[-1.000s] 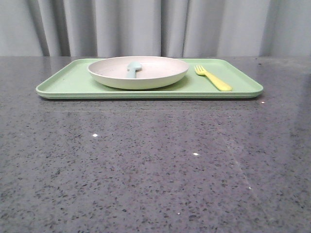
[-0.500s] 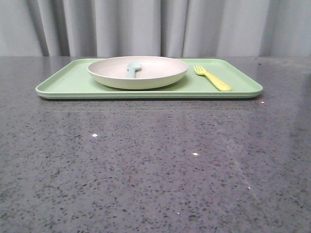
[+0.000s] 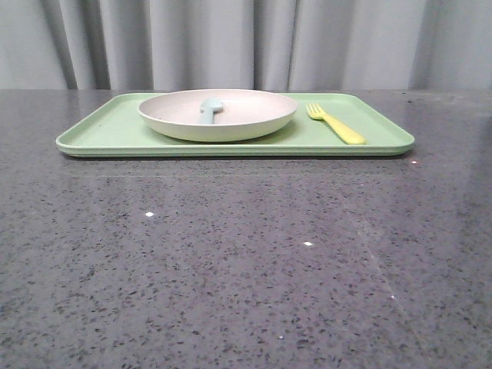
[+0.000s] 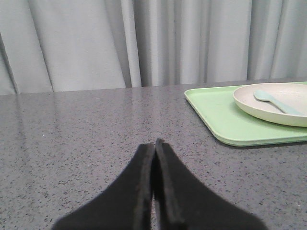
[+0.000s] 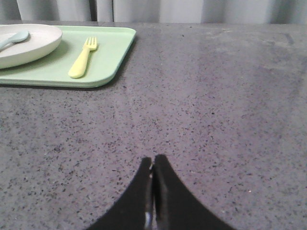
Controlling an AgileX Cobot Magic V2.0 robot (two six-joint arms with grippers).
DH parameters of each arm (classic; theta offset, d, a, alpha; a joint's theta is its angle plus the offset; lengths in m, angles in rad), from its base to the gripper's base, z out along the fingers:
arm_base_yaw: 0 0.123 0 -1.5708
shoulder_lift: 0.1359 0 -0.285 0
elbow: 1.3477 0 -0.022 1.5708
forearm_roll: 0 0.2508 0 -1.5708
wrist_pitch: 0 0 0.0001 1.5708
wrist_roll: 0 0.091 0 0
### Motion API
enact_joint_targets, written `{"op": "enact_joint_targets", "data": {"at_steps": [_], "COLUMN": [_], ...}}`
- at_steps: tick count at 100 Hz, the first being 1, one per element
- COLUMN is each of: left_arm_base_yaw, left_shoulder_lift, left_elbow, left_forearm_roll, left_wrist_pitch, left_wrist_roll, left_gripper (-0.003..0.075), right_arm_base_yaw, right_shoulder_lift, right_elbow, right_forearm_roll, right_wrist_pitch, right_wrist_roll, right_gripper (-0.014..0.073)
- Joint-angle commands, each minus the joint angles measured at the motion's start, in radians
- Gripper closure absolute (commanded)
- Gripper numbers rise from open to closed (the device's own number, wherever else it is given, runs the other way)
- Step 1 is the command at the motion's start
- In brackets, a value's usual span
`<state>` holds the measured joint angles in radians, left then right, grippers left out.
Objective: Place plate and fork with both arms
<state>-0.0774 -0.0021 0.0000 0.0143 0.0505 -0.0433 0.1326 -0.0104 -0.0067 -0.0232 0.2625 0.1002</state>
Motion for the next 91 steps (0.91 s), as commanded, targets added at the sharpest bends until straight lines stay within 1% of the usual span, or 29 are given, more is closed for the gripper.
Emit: {"op": "enact_joint_targets", "data": {"at_steps": [1, 9, 91], "left_arm_base_yaw": [0.002, 0.002, 0.002], "left_shoulder_lift": [-0.032, -0.032, -0.032], "left_elbow": [0.011, 0.011, 0.011], "left_forearm_roll": [0.002, 0.002, 0.002], "left_wrist_pitch": [-0.078, -0.078, -0.078], "left_wrist_roll": [-0.001, -0.001, -0.001], "left_gripper": [0.0741, 0.0741, 0.0741], "right_arm_base_yaw": [-0.007, -0.007, -0.007], "right_shoulder_lift": [-0.021, -0.023, -0.023], "right_elbow": [0.002, 0.029, 0.028], "right_forearm_roll": [0.001, 0.001, 0.001], "right_wrist_pitch": [-0.134, -0.171, -0.167], "right_wrist_roll": [-0.011, -0.011, -0.013], "right_gripper": [0.0713, 0.0713, 0.0713]}}
